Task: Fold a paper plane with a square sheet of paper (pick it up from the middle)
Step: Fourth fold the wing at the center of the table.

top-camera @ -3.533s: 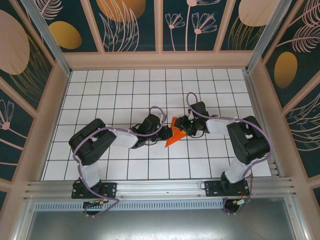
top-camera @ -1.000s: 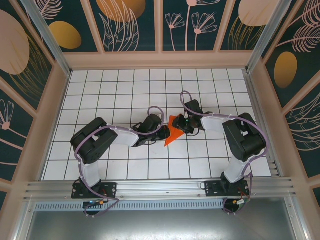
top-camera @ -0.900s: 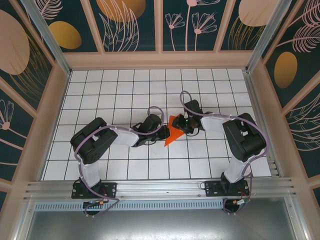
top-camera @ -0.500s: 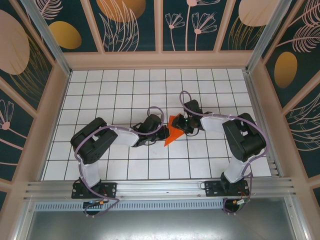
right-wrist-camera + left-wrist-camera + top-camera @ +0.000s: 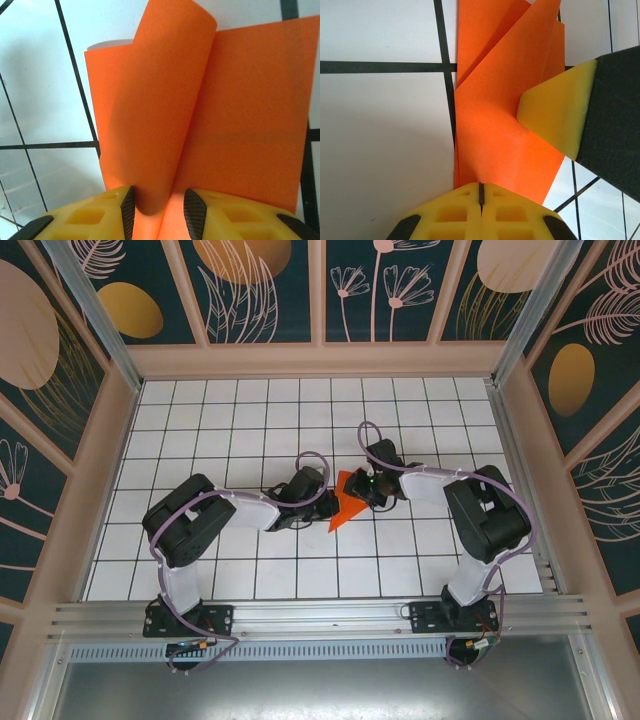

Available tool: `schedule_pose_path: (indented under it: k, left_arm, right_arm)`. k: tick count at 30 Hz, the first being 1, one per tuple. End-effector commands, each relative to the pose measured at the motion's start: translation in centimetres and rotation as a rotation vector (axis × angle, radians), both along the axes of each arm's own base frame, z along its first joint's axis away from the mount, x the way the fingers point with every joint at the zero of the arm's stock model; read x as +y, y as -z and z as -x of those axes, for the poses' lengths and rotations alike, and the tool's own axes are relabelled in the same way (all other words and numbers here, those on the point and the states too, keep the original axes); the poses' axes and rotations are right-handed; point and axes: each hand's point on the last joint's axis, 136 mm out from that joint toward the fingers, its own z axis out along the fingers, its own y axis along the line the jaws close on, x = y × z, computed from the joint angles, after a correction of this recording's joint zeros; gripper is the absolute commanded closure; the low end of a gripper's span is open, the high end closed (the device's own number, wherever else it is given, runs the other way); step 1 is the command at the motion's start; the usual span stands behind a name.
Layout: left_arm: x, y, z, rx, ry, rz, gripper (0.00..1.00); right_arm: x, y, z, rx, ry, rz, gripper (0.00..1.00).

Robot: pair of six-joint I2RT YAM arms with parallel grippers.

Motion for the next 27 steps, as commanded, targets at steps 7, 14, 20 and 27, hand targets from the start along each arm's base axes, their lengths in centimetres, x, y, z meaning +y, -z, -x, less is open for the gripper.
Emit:
schedule_pose_path:
  k: [7,14,20,27]
  left_arm:
    - [2.3,5.0,2.1,0.13,0.026,-0.158,1.0]
    - [2.7,5.6,2.5,0.148,0.031,-0.175,1.0]
    - [2.4,5.4,2.4,0.14,0.043,-0.172,1.0]
    - [2.3,5.1,2.3,0.134,0.05,-0.176,1.0]
  right_arm:
    - [-3.1,0.0,2.0,0.099,0.019,0.095,0.57]
    - [-1.6,-6.9,-0.2,-0.119,-0.06,-0.062,0.55]
    - [0.1,-6.1,1.0,-0.139,-0.172,-0.17,0.74]
    - [1.7,-5.2,0.2,-0.134,-0.224,-0.221,0.84]
